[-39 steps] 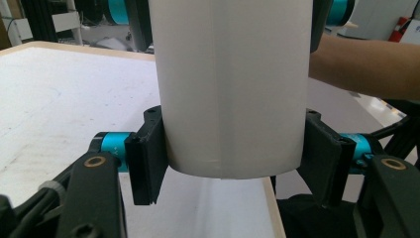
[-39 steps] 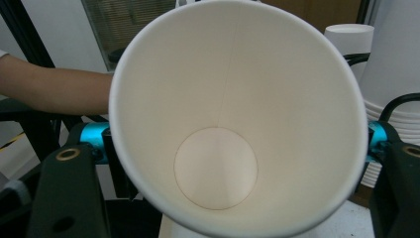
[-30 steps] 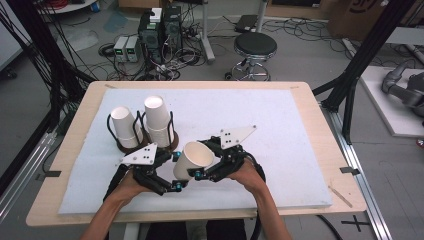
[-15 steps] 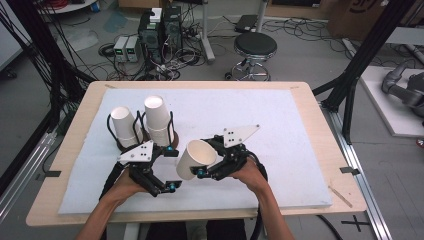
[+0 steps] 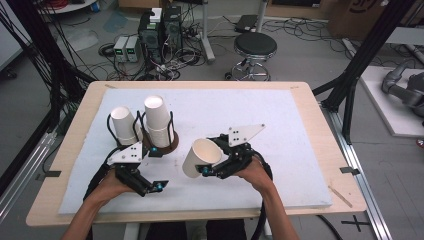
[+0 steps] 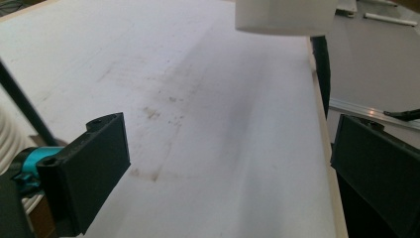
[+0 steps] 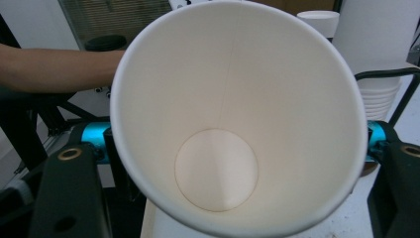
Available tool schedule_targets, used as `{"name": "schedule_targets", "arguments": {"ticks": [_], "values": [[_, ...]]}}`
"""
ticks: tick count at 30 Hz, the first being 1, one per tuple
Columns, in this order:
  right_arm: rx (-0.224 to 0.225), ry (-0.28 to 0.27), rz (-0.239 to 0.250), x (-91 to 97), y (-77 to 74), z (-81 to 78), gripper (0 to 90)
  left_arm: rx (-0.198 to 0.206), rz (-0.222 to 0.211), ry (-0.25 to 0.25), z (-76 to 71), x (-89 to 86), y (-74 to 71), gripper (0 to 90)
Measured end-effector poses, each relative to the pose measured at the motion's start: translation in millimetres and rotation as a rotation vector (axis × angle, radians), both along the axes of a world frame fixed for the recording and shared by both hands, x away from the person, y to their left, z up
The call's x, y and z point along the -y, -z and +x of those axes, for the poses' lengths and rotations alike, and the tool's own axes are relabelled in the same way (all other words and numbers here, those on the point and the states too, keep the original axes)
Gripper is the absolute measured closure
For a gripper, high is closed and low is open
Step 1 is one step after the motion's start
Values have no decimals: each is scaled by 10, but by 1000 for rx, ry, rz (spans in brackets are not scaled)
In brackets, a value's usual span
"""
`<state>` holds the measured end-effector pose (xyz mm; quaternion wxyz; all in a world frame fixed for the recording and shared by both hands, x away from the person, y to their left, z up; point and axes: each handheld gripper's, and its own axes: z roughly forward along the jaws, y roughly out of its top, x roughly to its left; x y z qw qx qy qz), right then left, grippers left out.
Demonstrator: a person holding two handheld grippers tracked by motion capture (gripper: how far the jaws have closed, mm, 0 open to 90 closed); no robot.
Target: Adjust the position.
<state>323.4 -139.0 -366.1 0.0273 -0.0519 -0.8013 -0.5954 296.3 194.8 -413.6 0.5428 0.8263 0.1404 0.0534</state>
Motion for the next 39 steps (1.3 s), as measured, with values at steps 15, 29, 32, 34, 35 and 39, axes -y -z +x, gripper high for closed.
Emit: {"name": "schedule_targets", "arguments": {"ticks": [15, 29, 32, 34, 35, 39], "values": [[2, 43, -23, 131, 8, 11, 272, 6, 120, -115, 24, -229, 168, 17], [7, 46, -23, 162, 18, 30, 273, -4, 77, -201, 24, -355, 253, 17], [1, 44, -22, 164, 18, 28, 272, -2, 47, -247, 23, -384, 294, 17], [5, 43, -21, 165, 19, 31, 273, 2, 37, -279, 22, -402, 321, 17], [3, 41, -23, 166, 20, 30, 273, 4, 36, -290, 18, -408, 331, 18], [1, 41, -22, 168, 20, 31, 273, -1, 16, -304, 21, -438, 363, 17]]}}
